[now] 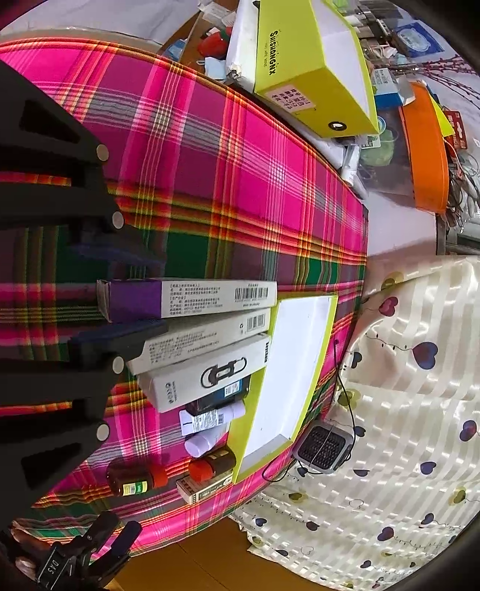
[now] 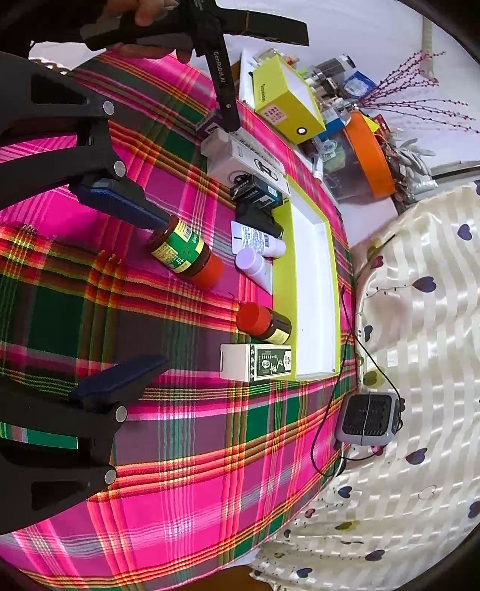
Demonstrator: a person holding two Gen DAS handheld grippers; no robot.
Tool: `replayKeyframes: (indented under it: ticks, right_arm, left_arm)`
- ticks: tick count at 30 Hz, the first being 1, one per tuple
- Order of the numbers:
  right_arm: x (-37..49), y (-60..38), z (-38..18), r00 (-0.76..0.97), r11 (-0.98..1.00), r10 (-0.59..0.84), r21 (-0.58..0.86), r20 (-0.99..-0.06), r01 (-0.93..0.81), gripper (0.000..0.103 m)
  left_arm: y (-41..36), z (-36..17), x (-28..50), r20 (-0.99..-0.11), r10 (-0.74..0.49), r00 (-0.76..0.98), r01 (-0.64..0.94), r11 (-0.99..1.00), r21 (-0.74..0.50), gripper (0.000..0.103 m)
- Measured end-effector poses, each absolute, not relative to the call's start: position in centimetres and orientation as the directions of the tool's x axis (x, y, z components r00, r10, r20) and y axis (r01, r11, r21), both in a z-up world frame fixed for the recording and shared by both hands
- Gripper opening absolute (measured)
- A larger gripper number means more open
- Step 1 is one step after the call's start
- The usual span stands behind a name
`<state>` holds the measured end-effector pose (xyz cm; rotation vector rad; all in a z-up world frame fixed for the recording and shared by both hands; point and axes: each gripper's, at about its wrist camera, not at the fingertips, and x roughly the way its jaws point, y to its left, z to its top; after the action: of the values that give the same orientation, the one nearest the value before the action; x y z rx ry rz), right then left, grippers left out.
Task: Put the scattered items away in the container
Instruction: 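Grasp the white box with the purple end using the left tool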
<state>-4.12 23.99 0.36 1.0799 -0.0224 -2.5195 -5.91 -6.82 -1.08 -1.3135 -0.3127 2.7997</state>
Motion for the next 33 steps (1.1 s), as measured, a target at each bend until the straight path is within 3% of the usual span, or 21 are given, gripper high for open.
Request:
replayKeyframes:
  ticks: [14, 23, 33]
  right_arm:
    - [-3.9, 24.9, 0.6, -0.646, -0.924, -0.372, 0.198, -0.667, 0.327, 0.072]
    - [-3.6, 24.4, 0.5, -0.634, -0.919, -0.379, 0.193, -0.674, 0.344, 0.072]
    - [-3.4, 24.6, 0.1, -0.621, -0.92, -0.377, 0.201, -0.688, 0.336, 0.072]
  left_arm:
    - [-6.6, -3.0, -9.2, -0.789, 0.064, -0.611, 0.057, -0.991, -0.124, 0.03]
    - [-6.7, -3.4, -9.4, -0.794, 0.015, -0.607, 0.067, -0.995, -0.07, 0.024]
    - [-7.2, -3.3, -8.6, -0.782, 0.036, -0.622, 0.085, -0.99, -0.113, 0.023]
